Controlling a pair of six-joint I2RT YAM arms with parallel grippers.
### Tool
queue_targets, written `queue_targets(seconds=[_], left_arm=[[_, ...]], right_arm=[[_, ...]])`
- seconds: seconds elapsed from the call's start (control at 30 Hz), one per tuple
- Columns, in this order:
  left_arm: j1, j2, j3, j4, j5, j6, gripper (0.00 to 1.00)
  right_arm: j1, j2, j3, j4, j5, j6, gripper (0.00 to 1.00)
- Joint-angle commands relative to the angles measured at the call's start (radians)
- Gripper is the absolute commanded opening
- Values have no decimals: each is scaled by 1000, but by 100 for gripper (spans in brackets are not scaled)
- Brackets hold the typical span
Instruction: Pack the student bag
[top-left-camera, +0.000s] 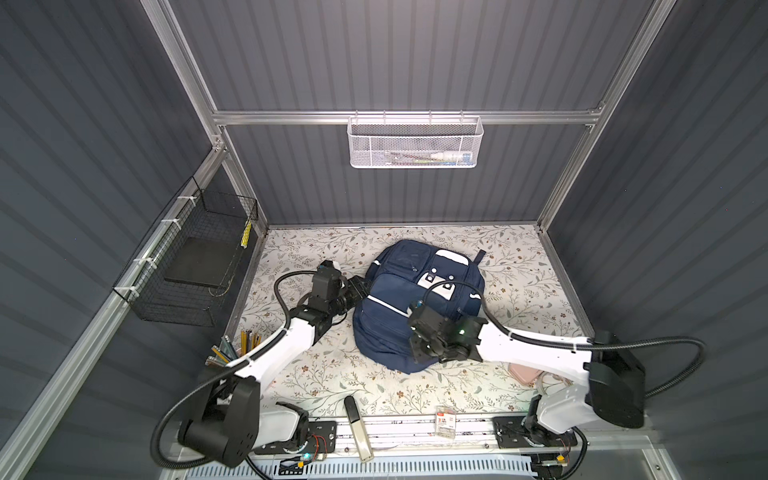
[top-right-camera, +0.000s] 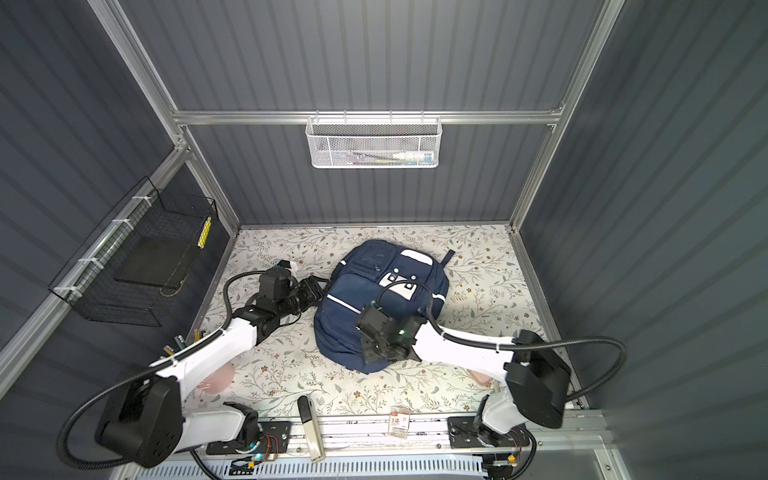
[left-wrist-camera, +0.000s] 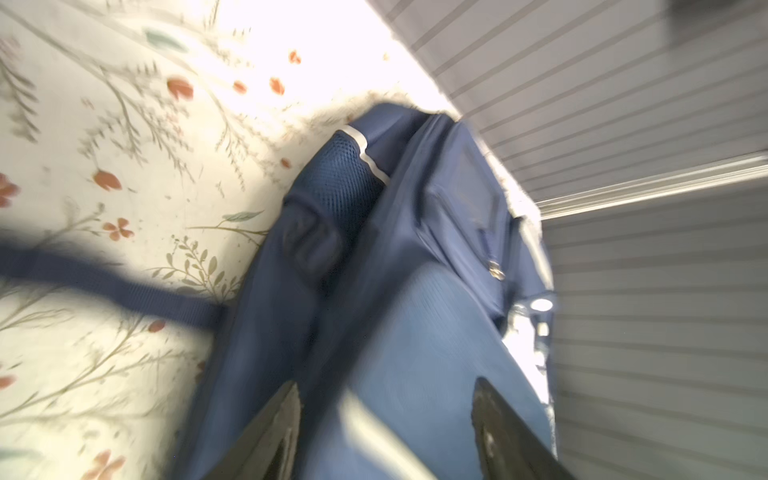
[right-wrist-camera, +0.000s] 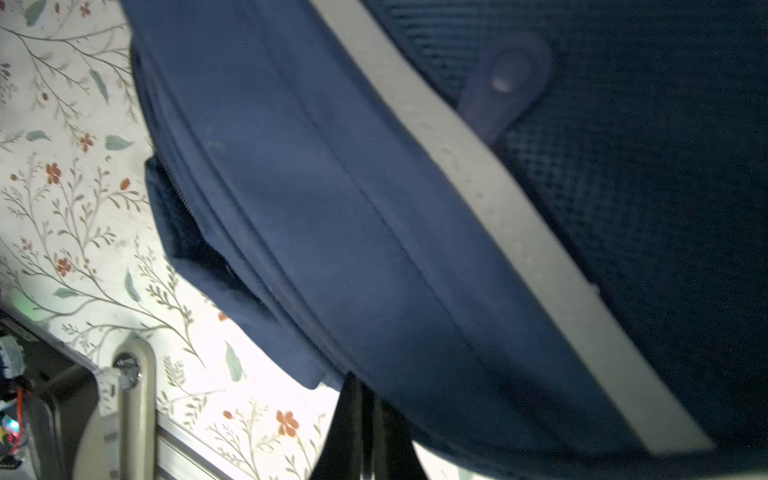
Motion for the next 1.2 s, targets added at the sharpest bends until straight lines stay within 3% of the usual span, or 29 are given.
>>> queue_targets(seconds=[0.0, 0.17, 0.37, 0.47, 0.53, 0.57, 0.73, 0.93, 1.07, 1.17], left_arm=[[-9, -97, -93, -74, 31, -38, 67], [-71, -150, -194, 18, 54, -167, 68], [-146, 27, -108, 161, 70, -167, 66], [-158, 81, -112, 231, 98, -185, 36], [-156, 65, -104, 209, 76, -169, 7], [-154, 50, -92, 165, 59, -149, 0], [-94, -4, -66, 52, 91, -88, 0], [-45, -18, -68, 32, 129, -67, 0], [-70, 19, -79, 105, 178, -102, 0], [-79, 7, -88, 101, 177, -105, 0]], right_arm=[[-4, 82, 115, 104, -31, -1, 0], [15, 142, 188, 129, -51, -6, 0], [58, 154, 171, 140, -53, -8, 0], [57, 136, 146, 133, -38, 9, 0], [52, 113, 113, 108, -5, 22, 0], [42, 94, 90, 86, 14, 24, 0], [-65, -54, -80, -30, 88, 0, 0], [-264, -224, -216, -21, 50, -113, 0], [-407, -170, -173, 20, 47, -208, 0], [-432, -132, -107, 5, 75, -250, 0]])
